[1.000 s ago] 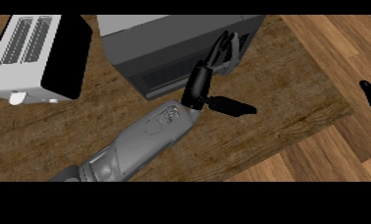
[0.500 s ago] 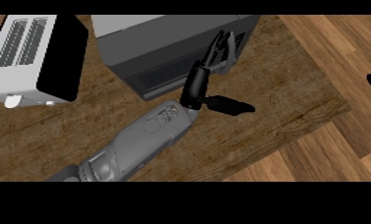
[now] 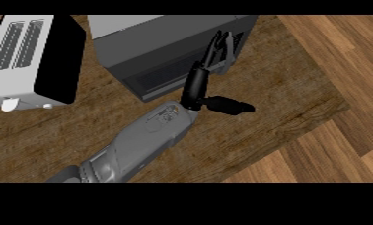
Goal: Pick up the milk, place it into the microwave and close the microwave
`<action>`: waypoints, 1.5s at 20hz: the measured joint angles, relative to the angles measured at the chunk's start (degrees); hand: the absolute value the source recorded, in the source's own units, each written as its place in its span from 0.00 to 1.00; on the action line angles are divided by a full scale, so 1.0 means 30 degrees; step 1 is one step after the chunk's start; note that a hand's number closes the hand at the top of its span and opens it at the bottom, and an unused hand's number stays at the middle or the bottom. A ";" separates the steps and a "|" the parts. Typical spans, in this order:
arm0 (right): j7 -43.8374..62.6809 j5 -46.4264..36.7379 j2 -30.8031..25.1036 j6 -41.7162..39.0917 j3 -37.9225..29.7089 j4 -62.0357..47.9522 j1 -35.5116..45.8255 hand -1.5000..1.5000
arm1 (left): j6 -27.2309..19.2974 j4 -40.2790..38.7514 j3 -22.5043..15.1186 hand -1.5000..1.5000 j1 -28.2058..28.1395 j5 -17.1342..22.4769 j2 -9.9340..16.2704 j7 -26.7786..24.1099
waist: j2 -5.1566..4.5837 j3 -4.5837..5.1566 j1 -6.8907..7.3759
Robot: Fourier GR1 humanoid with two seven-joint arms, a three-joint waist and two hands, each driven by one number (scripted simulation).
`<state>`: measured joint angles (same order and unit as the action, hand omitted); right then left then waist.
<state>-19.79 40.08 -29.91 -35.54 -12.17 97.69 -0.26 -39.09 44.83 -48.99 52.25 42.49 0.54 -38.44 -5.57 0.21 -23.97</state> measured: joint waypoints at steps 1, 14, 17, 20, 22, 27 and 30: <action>0.0070 0.0088 -0.0070 -0.0020 -0.0012 -0.0008 0.0037 0.00 | -0.0014 -0.0048 -0.0038 0.00 0.0017 0.0068 -0.0001 -0.0096 | 0.0000 -0.0001 -0.0016; 0.0782 0.1134 -0.0599 -0.0287 0.0110 -0.0084 0.0526 0.00 | 0.0072 -0.0360 -0.0454 0.00 0.0227 0.1212 -0.0022 -0.0928 | -0.0025 -0.0020 -0.0092; 0.0917 0.1340 -0.0743 -0.0365 0.0114 -0.0070 0.0619 0.00 | 0.0084 -0.0435 -0.0530 0.00 0.0255 0.1452 -0.0015 -0.1089 | -0.0011 -0.0024 -0.0142; 0.1061 0.1553 -0.0830 -0.0379 0.0154 0.0012 0.0704 0.00 | 0.0127 -0.0304 -0.0399 1.00 0.0158 0.1850 0.0114 -0.1278 | 0.0002 -0.0013 -0.0140; 0.1181 0.1670 -0.0914 -0.0353 0.0152 0.0000 0.0750 0.00 | 0.0250 -0.0389 -0.0309 1.00 0.0301 0.2008 0.0431 -0.1259 | 0.0012 -0.0039 -0.0102; 0.1423 0.1912 -0.1104 -0.0307 0.0116 0.0042 0.0763 0.00 | -0.0020 -0.1134 -0.1207 0.00 0.0813 0.1198 0.0751 -0.1052 | 0.0305 -0.0214 0.0227; 0.1510 0.2040 -0.1195 -0.0223 0.0001 0.0043 0.0722 0.00 | -0.0389 -0.1546 -0.1525 0.00 0.1168 0.0992 0.0527 -0.0633 | 0.0409 -0.0259 0.0452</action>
<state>-15.26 46.21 -33.49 -36.21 -12.17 97.82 1.91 -40.26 40.19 -53.56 55.75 45.47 2.12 -40.34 -4.34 -0.57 -22.61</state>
